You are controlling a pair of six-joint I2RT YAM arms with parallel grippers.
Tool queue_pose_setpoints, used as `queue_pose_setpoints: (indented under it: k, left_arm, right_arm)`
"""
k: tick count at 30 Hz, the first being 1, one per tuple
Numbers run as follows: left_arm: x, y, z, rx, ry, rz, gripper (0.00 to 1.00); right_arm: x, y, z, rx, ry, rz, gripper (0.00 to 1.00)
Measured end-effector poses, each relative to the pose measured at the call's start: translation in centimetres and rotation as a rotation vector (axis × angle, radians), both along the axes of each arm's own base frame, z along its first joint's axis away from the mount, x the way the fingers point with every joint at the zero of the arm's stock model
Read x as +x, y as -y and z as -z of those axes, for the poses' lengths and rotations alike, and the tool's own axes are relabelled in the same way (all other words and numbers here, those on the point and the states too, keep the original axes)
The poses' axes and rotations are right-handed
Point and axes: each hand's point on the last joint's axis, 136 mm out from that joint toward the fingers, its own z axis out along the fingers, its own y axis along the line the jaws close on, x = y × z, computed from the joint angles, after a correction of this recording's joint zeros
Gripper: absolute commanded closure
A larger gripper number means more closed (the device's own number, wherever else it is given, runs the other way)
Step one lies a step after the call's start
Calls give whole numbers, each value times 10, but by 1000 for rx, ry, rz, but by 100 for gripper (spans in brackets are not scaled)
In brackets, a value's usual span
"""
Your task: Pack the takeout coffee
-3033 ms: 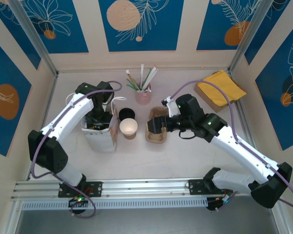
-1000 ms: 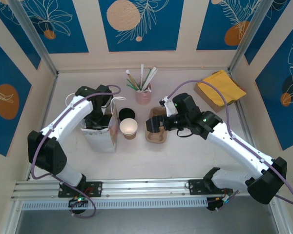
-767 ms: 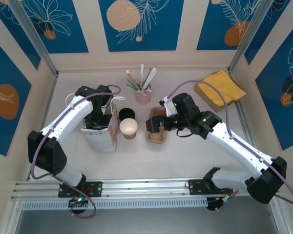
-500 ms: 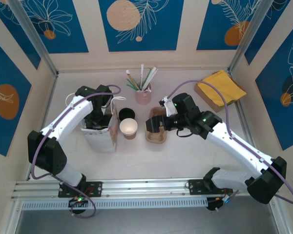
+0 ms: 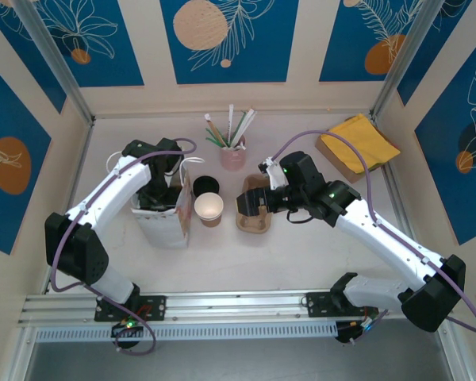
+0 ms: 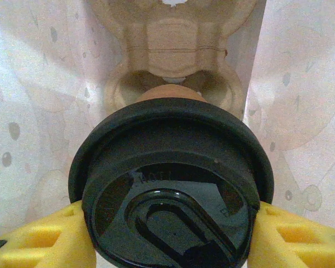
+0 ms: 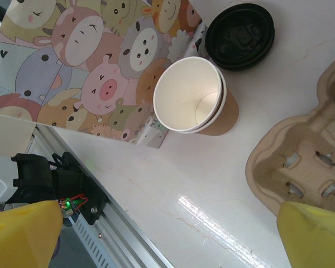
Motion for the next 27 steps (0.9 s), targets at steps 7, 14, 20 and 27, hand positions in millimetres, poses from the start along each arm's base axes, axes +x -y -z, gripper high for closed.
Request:
queue_pose_setpoints:
  k: [7,14,20,27]
  left_arm:
    - [0,0,0,0,0,0,50]
    - [1,0,0,-1,2,0,50]
    - [5,2,1,-7,17,1,51]
    - [4,2,2,-6,14,8,51]
  right_arm:
    - [1,-1,2,-3,-4,0,1]
    - [1,-1,2,-2,-3,0,1]
    - [1,-1,2,-2,-3,0,1]
    - [1,-1,2,-2,-3,0,1]
